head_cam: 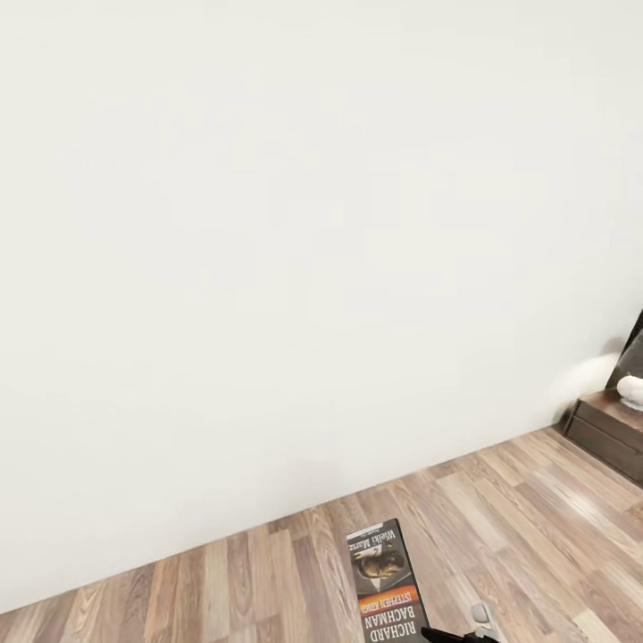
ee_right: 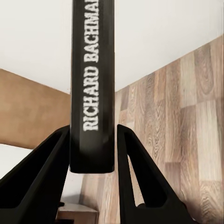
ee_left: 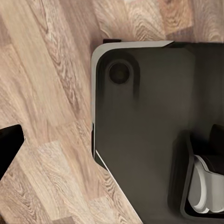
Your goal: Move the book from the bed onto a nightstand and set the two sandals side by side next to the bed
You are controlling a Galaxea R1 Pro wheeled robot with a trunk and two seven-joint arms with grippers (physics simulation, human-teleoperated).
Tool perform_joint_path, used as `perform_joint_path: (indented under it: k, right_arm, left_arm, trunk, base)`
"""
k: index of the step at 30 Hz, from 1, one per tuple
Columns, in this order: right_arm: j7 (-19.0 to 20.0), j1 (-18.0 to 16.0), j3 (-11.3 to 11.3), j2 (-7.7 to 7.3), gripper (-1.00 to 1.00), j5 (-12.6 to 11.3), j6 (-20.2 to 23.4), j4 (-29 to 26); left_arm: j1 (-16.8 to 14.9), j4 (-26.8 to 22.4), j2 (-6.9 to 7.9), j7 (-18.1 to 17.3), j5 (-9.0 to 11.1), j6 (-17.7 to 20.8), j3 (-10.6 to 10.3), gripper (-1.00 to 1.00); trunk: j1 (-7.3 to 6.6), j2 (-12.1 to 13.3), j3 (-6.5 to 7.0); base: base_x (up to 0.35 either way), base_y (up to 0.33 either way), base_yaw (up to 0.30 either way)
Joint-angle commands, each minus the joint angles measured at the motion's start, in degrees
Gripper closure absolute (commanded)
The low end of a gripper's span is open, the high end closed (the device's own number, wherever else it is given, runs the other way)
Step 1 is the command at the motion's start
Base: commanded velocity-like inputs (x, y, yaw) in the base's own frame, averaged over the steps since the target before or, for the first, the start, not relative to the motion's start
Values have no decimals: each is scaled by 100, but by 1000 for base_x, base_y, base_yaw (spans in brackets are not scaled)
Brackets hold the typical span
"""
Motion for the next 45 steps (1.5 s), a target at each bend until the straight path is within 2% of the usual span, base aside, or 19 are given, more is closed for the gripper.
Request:
perform_joint_path:
  k: [1,7,20,36,45]
  right_arm:
    - [27,-4,-66,2,100,41,38,-3]
    - [29,-4,-65,4,100,46,37,-3]
    - [30,-4,-65,-1,100,46,37,-3]
    - [30,-4,-65,7,100,47,37,-3]
    - [30,-4,-65,5,100,48,37,-3]
  left_arm:
    - [0,2,3,-10,57,-17,-47,-100]
    - [-1,4,1,-10,57,-18,-44,-100]
    - [-1,4,5,-10,57,-18,-44,-100]
    - [-1,3,9,-10,57,-18,-51,-100]
    - [-1,2,5,-10,57,-23,-52,-100]
  trunk:
    - [5,-3,-2]
    - [5,-3,-2]
    - [5,-3,-2]
    - [5,-3,-2]
    - [5,-3,-2]
  base:
    - [322,153,-282]
    - [194,99,-283]
    - [27,157,-275]
    - [22,186,-78]
    - [147,254,-218]
